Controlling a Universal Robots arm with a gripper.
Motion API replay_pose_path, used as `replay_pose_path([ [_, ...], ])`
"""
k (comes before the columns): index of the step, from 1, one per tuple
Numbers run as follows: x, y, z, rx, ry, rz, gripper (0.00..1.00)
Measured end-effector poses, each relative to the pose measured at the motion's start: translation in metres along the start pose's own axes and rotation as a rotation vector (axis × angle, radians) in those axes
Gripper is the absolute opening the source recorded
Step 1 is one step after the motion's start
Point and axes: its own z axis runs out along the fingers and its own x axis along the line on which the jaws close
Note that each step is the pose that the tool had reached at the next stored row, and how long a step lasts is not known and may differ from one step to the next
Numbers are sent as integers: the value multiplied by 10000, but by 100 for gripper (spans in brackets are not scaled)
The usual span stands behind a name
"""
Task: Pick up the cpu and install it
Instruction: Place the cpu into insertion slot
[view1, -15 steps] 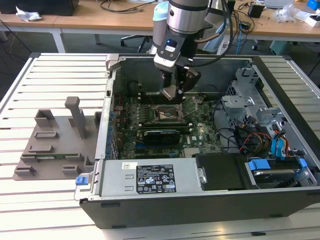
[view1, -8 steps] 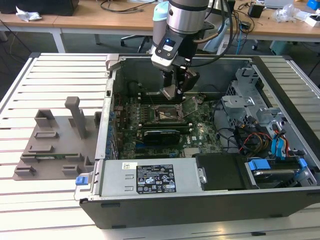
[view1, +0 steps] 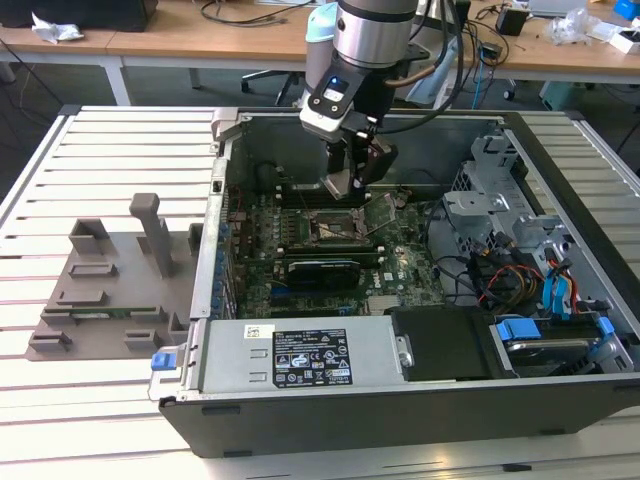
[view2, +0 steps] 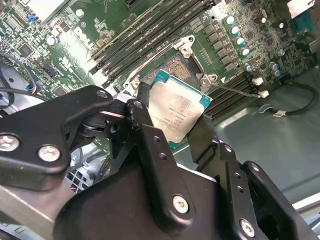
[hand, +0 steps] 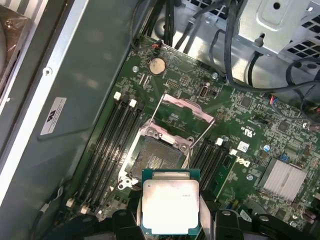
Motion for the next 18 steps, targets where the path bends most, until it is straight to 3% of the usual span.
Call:
replay_pose_path([
  [18,0,0,0,1,61,1384,55],
])
